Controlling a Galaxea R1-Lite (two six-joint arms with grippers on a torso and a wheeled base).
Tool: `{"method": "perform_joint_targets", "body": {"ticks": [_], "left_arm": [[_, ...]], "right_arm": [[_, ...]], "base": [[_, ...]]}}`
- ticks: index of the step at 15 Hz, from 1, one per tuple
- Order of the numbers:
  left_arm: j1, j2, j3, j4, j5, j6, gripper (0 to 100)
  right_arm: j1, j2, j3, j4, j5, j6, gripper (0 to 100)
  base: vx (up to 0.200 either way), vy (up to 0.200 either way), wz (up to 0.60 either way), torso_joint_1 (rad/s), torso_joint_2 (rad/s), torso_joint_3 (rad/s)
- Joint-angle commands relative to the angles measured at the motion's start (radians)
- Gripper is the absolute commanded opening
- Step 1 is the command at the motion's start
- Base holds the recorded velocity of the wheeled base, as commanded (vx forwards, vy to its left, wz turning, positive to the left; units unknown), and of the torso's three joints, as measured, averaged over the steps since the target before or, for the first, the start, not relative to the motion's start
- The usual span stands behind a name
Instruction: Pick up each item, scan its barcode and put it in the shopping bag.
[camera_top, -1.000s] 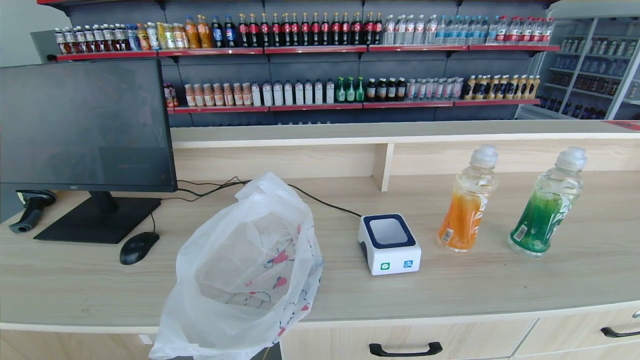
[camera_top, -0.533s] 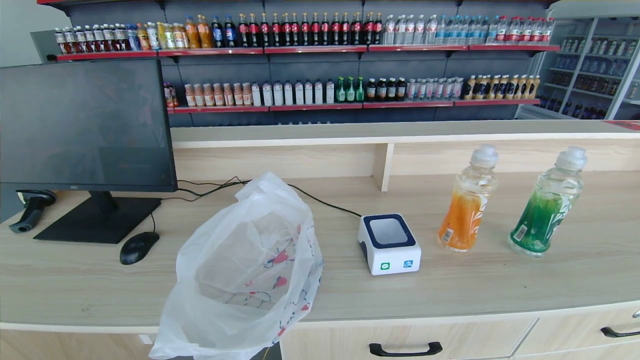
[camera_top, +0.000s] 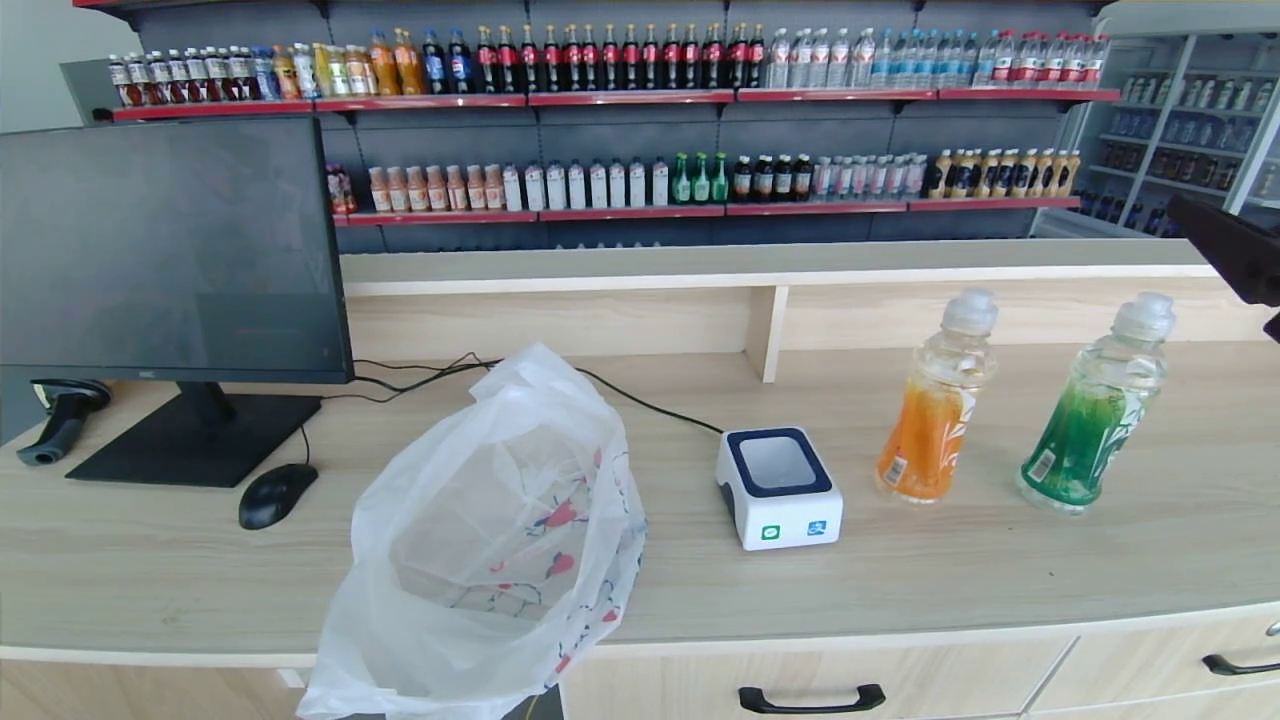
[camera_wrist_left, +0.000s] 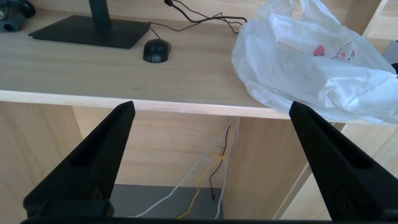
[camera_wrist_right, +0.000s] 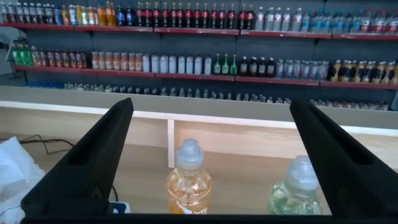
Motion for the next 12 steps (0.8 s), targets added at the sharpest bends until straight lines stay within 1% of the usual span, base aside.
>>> {"method": "perform_joint_targets", "body": {"ticks": [1, 4, 5, 6, 7, 12], "left_arm": [[0.000, 0.000, 0.000, 0.000, 0.000, 0.000, 100], [0.000, 0.000, 0.000, 0.000, 0.000, 0.000, 100], [0.000, 0.000, 0.000, 0.000, 0.000, 0.000, 100], [0.000, 0.000, 0.000, 0.000, 0.002, 0.000, 100], [0.000, 0.000, 0.000, 0.000, 0.000, 0.000, 100], [0.000, 0.000, 0.000, 0.000, 0.000, 0.000, 100]], "right_arm": [[0.012, 0.192, 0.015, -0.119, 0.000, -0.006, 100], [0.047, 0.311, 0.061, -0.340, 0.000, -0.004, 100], [0.060, 0.386, 0.090, -0.495, -0.009, -0.013, 100], [0.069, 0.415, 0.102, -0.555, -0.018, -0.020, 100], [0.083, 0.430, 0.121, -0.589, -0.024, -0.023, 100], [0.090, 0.427, 0.259, -0.590, -0.026, -0.026, 100]], "base": [[0.000, 0.000, 0.00, 0.000, 0.00, 0.000], [0.000, 0.000, 0.00, 0.000, 0.00, 0.000], [0.000, 0.000, 0.00, 0.000, 0.00, 0.000], [0.000, 0.000, 0.00, 0.000, 0.00, 0.000], [0.000, 0.000, 0.00, 0.000, 0.00, 0.000], [0.000, 0.000, 0.00, 0.000, 0.00, 0.000]]}}
